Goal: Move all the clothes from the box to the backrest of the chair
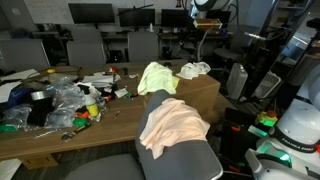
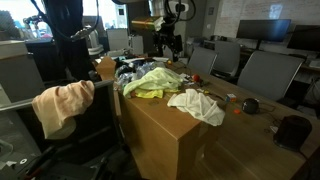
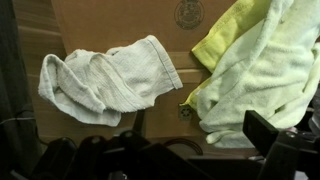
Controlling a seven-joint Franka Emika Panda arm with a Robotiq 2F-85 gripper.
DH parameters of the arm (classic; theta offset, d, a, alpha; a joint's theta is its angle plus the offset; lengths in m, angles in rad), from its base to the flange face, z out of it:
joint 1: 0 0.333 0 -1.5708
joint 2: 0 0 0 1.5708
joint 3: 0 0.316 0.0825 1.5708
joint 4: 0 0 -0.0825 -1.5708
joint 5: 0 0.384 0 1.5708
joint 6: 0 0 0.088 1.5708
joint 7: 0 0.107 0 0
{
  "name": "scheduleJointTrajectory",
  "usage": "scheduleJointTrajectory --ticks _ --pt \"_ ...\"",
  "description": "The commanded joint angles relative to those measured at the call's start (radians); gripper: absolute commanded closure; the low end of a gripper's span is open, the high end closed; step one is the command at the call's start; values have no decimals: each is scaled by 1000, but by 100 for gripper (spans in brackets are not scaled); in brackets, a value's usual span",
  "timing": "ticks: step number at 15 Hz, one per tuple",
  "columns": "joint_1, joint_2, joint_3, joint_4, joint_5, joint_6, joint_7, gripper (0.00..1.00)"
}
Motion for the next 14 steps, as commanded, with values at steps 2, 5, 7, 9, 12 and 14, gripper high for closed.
scheduleJointTrajectory --ticks 2,5,7,9,12,14 --pt "-18 143 -36 125 193 -30 59 0" --pt "-40 230 -54 169 321 -46 76 0" --pt "-57 284 -64 193 369 -54 88 0" --pt "-73 332 -76 215 388 -55 113 0" --pt "-87 399 -97 255 380 -43 178 0" --pt "-92 435 -110 283 370 -38 222 0"
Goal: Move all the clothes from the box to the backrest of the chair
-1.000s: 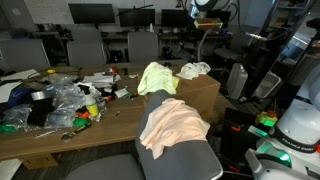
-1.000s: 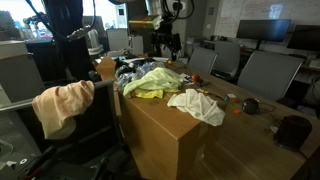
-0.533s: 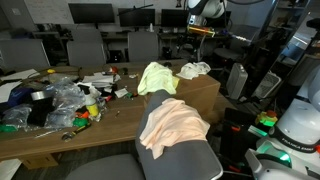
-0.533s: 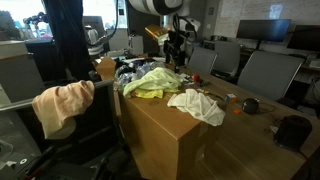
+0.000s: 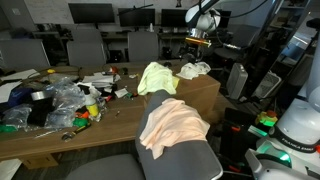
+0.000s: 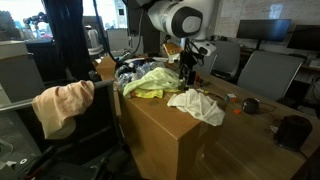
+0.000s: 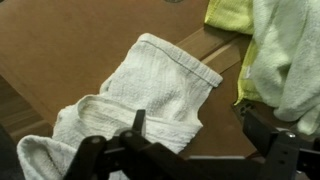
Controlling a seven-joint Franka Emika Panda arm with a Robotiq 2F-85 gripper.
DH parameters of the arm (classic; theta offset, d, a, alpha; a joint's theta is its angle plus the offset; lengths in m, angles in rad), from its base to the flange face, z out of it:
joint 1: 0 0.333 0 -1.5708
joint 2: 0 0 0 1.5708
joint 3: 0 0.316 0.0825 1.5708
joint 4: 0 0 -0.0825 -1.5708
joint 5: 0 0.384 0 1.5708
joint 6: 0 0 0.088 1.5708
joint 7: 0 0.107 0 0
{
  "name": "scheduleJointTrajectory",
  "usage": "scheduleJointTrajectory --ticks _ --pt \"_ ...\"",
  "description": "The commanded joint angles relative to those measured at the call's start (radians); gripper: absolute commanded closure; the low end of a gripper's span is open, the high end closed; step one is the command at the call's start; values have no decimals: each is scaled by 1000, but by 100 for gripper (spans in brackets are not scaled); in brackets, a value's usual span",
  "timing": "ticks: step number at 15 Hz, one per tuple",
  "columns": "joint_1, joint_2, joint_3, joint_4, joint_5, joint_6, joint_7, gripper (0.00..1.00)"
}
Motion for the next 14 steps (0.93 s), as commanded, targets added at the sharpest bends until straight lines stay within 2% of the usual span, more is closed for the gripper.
scheduleJointTrajectory --ticks 1,13,14 --pt "-7 81 -25 95 2 -17 87 0" --pt "-48 262 -25 224 29 -77 228 0" --pt "-52 268 -25 228 30 -78 234 25"
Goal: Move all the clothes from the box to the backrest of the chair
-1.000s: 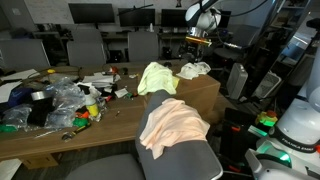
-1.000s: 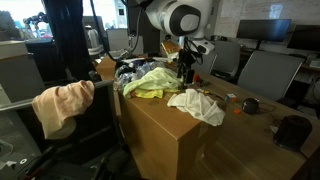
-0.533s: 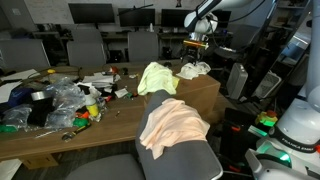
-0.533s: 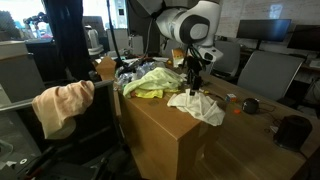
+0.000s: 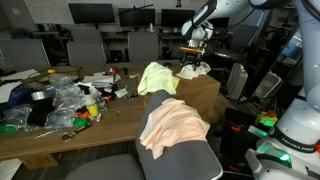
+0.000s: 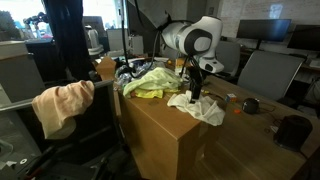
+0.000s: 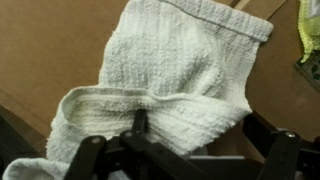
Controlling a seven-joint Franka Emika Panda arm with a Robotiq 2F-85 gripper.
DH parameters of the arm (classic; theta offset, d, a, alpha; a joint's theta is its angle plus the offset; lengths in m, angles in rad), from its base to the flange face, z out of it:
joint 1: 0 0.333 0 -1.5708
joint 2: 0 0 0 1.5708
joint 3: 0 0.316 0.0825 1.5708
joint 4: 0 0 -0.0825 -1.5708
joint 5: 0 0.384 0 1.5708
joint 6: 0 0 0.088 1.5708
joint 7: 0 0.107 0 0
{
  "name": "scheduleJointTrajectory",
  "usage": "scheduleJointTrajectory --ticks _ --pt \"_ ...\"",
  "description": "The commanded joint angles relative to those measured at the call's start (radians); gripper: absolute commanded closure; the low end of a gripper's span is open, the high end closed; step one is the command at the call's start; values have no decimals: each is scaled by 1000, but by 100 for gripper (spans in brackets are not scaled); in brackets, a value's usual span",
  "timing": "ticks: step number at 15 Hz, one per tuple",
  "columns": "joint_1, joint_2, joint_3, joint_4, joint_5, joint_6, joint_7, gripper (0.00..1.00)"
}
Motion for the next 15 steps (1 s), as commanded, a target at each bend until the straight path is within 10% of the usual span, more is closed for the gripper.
scheduleJointTrajectory --ticks 1,11,15 --pt "-21 47 3 70 23 -42 30 26" --pt "-15 -80 15 -6 37 -21 14 99" --pt "1 -213 22 -93 32 -3 -43 99"
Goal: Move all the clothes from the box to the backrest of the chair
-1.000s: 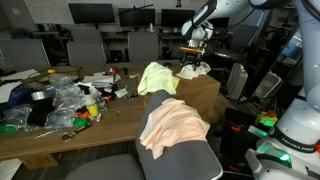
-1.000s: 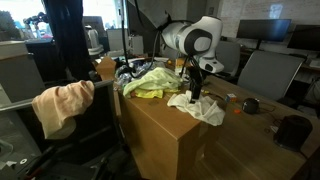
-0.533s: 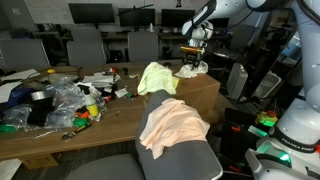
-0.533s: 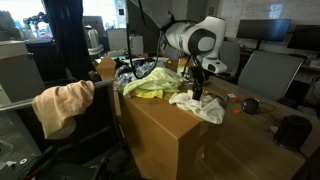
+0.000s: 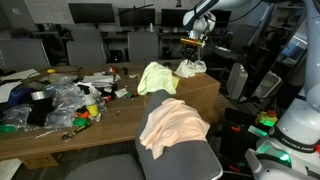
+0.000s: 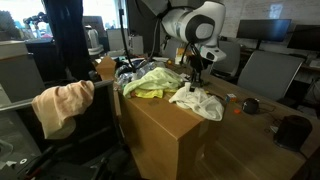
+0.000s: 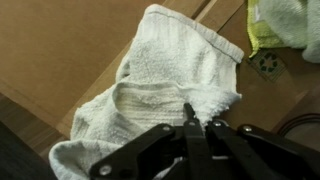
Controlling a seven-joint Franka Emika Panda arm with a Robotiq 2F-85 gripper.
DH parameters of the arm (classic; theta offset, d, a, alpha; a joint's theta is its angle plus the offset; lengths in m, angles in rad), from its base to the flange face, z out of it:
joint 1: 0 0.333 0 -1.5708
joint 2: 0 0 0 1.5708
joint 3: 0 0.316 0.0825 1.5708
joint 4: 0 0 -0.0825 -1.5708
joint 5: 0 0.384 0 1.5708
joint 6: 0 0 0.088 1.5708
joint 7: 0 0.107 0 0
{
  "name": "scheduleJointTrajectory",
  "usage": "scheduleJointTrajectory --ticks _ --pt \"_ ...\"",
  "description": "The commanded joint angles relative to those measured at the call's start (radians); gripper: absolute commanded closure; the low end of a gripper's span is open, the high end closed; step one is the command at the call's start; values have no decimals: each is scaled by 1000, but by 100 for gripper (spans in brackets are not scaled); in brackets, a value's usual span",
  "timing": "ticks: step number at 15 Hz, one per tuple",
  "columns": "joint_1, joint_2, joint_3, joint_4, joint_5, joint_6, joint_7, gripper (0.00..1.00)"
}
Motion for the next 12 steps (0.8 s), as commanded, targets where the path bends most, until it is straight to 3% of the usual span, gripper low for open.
scheduleJointTrajectory --ticks 1,12 --pt "12 -183 10 -137 28 36 -96 99" --pt "25 -689 -18 -483 14 -10 -631 99"
